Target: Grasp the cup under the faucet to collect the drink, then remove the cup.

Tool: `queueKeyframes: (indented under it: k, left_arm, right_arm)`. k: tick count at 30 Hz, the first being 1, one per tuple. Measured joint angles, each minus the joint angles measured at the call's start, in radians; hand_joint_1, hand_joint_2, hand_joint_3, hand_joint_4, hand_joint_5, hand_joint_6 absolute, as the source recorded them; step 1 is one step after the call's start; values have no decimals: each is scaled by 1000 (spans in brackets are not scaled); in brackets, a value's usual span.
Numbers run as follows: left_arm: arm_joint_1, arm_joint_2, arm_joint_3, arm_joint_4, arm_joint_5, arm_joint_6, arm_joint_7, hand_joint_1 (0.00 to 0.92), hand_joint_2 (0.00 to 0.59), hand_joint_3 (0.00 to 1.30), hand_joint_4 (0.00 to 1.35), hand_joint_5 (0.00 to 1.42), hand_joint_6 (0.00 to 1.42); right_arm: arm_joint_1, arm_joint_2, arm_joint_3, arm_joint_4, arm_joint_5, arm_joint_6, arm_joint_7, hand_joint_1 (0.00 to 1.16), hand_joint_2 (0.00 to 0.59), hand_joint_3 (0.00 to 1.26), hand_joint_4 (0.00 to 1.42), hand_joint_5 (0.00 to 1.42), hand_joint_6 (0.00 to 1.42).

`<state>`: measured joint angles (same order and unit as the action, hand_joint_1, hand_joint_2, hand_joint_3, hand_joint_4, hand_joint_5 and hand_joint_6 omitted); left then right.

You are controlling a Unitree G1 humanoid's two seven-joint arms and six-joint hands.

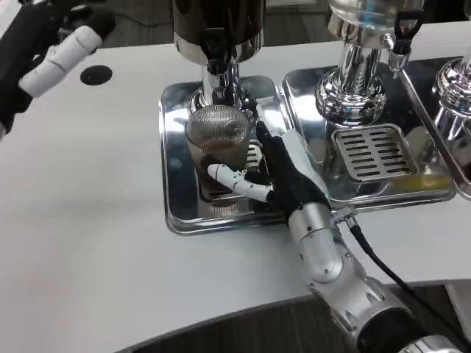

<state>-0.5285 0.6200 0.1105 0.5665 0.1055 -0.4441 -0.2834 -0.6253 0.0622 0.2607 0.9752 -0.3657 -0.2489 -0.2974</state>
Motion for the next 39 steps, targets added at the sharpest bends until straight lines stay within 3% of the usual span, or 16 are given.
queueKeyframes:
  k: [11, 14, 21, 29, 31, 39]
  left_arm:
    - [72, 11, -2, 16, 13, 48, -14, 0, 98, 284, 164, 220, 481]
    - [96, 11, -1, 16, 6, 61, -29, 0, 109, 288, 172, 225, 481]
    - [159, 11, 10, 12, -21, 107, -51, 0, 128, 299, 179, 230, 488]
    - [164, 12, 18, 4, -30, 115, -74, 0, 147, 300, 207, 241, 491]
    - [164, 13, 18, 6, -31, 115, -84, 0, 150, 300, 218, 242, 499]
    - [164, 24, 20, 29, -31, 112, -88, 0, 153, 300, 224, 246, 503]
  right_arm:
    - [2, 10, 2, -1, -1, -7, -6, 565, 191, 23, 33, 73, 206]
    - [2, 12, 4, 3, -2, -7, -13, 579, 189, 40, 50, 125, 347]
    - [-7, 18, 4, 18, -2, -12, -40, 590, 188, 76, 98, 195, 423]
    - [-8, 18, 20, 35, -5, -26, -89, 640, 190, 216, 202, 298, 510]
    - [-8, 19, 24, 37, -9, -29, -110, 653, 187, 272, 269, 397, 655]
    - [-6, 19, 40, 39, -35, -39, -168, 679, 192, 358, 387, 564, 886]
